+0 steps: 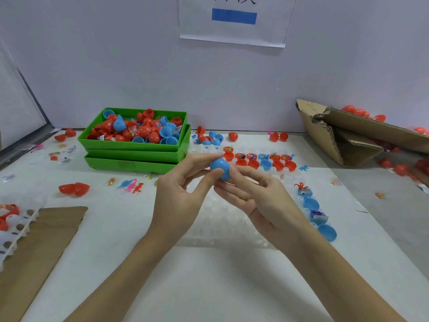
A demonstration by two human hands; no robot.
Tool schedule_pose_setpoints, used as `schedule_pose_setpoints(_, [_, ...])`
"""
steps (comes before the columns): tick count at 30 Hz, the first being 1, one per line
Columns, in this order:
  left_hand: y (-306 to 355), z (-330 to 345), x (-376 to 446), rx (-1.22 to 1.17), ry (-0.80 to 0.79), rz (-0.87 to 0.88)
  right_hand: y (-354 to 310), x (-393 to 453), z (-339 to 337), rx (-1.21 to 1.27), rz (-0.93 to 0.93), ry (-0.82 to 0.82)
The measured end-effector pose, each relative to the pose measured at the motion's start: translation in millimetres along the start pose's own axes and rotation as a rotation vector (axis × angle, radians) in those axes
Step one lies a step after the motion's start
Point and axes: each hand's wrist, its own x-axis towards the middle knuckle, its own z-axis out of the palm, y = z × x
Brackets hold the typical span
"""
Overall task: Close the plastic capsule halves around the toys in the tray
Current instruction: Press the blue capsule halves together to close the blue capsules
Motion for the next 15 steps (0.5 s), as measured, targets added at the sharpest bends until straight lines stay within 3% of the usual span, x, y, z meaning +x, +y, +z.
schedule_pose_setpoints(5, [-1.2,-0.7,-1.5,0.144,-0.083,0.138,5.8,0.0,0.0,0.23,0.193,-0.143])
schedule_pose_setpoints(9, [-3.9,-2.9,-0.1,0.159,-0.084,0.141,12.1,1.3,2.2,0.353,0.309,-0.211])
schedule_pose_setpoints(15, [-2.7,-2.0,-0.3,0.261,-0.041,0.239,20.7,1.2,8.5,0.567,0.292,-0.283])
